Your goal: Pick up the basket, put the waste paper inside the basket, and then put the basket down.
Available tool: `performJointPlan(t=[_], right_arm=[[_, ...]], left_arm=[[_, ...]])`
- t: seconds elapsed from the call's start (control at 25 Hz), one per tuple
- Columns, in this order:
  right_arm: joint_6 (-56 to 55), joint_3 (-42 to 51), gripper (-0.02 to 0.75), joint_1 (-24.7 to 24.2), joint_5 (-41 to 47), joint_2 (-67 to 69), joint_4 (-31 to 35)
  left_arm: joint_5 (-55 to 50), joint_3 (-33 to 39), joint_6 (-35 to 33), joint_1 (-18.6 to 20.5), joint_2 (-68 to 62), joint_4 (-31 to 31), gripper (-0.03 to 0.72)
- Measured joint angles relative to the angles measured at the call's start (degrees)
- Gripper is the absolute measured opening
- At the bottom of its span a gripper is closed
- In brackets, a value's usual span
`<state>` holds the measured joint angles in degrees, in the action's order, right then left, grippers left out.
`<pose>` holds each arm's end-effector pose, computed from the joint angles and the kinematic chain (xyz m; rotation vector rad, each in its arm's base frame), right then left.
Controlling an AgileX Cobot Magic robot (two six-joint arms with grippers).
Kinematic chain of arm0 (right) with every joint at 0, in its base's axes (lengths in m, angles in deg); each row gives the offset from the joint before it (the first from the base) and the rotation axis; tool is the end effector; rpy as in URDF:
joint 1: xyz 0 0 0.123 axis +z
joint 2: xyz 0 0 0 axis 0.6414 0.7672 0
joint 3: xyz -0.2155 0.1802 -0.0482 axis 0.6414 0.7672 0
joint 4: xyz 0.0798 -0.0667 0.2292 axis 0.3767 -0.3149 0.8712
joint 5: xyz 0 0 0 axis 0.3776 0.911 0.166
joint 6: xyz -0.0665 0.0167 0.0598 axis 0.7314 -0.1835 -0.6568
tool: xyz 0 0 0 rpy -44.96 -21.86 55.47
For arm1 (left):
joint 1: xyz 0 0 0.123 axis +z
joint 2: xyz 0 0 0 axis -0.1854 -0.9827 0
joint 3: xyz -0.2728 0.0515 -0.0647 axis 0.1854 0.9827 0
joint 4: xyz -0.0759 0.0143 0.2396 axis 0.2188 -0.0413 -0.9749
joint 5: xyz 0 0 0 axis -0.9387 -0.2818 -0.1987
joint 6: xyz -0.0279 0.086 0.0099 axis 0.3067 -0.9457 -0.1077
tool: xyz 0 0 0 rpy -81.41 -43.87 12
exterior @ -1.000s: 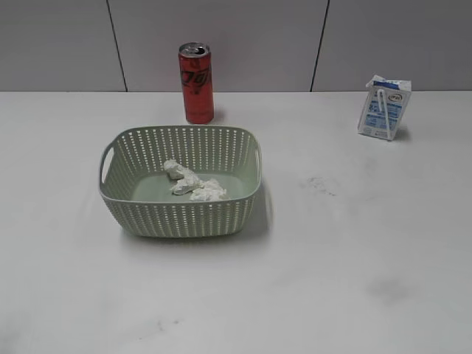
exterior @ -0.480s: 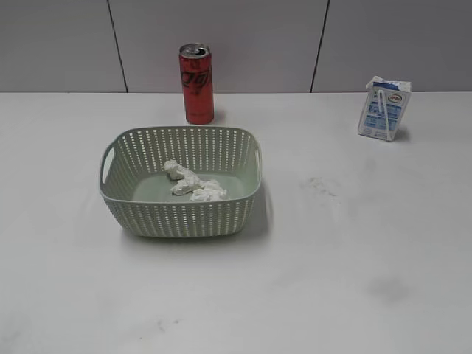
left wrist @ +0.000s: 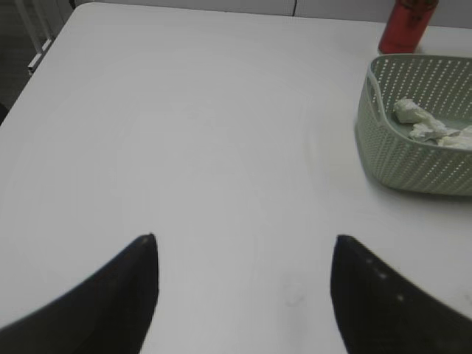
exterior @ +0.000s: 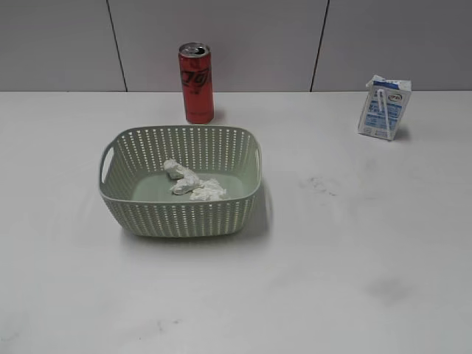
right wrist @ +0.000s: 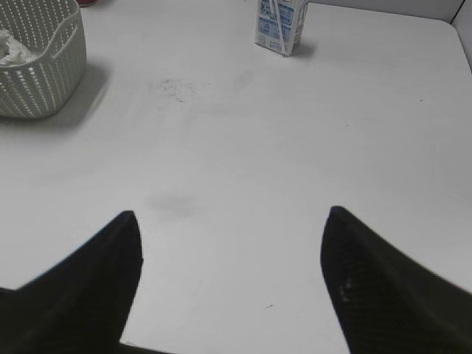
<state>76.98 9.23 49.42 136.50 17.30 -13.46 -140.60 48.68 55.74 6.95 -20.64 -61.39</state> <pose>-0.0072 0.0077 0.2792 -0.2414 2.0151 0.1939 -0.0066 -0.0021 0.2727 0.0989 2.0789 -0.0608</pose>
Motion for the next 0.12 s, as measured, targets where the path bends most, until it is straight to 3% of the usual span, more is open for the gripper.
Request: performJointPlan(t=[0.12], right_arm=[[0.0,0.0,0.571,0.0,0.0,0.0,0.0]], left_arm=[[0.5,0.3,0.0,0.0,0.0,0.6,0.514]])
